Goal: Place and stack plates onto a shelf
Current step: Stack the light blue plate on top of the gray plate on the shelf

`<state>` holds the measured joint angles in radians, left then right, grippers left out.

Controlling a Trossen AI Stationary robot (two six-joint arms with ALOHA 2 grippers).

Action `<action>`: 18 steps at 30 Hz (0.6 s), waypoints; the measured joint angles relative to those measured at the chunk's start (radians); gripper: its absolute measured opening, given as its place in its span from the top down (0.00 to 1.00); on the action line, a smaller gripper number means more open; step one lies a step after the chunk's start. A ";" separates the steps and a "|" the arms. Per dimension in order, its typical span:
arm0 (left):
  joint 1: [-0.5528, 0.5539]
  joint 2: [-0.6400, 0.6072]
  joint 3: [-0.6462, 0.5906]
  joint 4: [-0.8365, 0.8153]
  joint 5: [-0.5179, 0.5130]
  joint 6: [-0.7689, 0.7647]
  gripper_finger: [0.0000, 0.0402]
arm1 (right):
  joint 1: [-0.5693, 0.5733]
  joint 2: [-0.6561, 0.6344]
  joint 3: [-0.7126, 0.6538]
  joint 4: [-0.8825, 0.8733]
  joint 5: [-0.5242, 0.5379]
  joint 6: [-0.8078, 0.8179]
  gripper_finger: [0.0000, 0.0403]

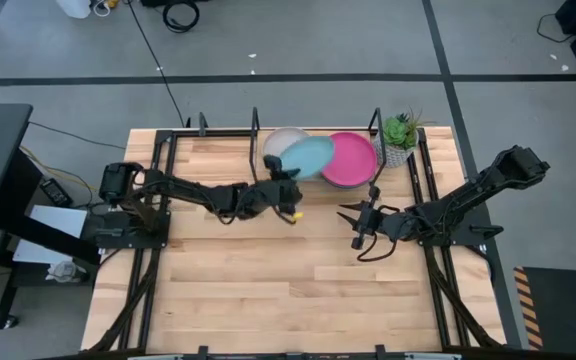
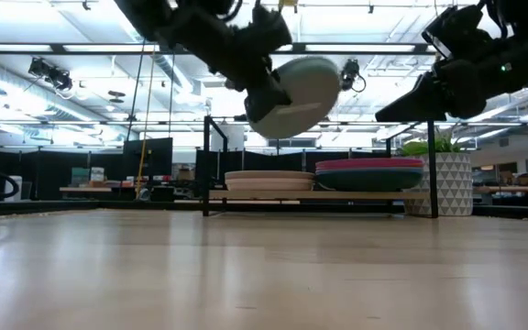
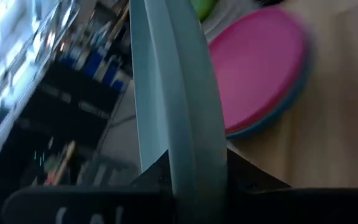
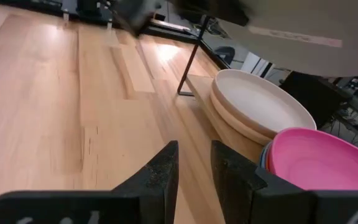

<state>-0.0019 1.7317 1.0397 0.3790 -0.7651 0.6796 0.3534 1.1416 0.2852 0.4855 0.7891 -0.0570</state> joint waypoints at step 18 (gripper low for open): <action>0.145 0.064 0.000 -0.005 0.052 -0.091 0.85 | 0.000 0.001 0.000 -0.016 -0.007 0.043 0.75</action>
<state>0.1432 1.7959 1.0397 0.3737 -0.7130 0.5891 0.3534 1.1427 0.2852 0.4698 0.7824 -0.0142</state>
